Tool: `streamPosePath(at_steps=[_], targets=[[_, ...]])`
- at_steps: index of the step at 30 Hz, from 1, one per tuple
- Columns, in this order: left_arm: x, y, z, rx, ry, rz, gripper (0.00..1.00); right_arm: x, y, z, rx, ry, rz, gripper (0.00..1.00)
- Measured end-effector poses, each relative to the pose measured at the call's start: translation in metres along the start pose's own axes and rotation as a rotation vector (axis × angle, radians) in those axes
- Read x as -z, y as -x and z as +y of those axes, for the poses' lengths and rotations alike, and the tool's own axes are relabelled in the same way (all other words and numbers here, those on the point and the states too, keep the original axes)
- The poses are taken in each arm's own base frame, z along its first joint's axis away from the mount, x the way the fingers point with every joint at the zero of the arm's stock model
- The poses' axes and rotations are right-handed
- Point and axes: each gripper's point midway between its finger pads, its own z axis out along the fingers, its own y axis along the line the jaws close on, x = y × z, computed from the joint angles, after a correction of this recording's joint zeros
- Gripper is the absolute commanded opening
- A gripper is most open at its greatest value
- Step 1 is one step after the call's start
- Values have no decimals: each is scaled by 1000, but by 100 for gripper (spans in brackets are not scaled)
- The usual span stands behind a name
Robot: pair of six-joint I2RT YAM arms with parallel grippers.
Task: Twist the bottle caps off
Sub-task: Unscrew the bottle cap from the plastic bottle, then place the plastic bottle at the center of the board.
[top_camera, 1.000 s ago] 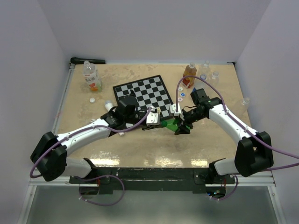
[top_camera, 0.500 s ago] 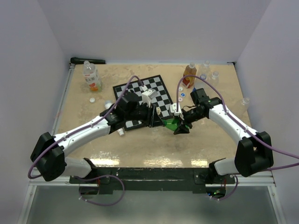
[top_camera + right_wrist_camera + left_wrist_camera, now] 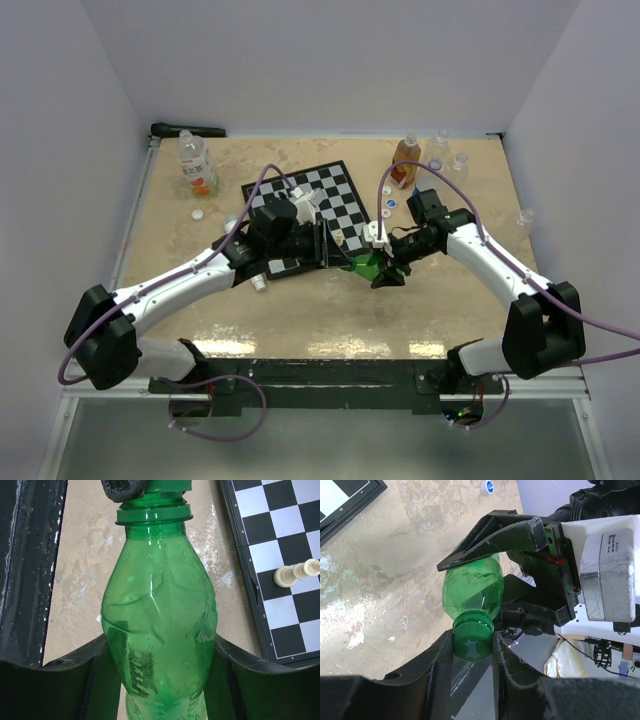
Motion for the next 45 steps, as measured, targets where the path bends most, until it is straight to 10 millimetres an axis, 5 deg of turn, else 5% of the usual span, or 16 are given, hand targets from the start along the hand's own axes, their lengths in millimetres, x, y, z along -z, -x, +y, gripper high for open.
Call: streamPosePath(at_steps=[20,34,45], targets=[[6,5,-1,47,-6,-17,0,-1,6,-4,22,-8,-24,3],[25,32,-16,-8,-76,-135,61,2,-3,-2,-1,-9,22,3],[57,50,2,-178,46,-233,79,2,-4,-1,-3,-10,28,3]])
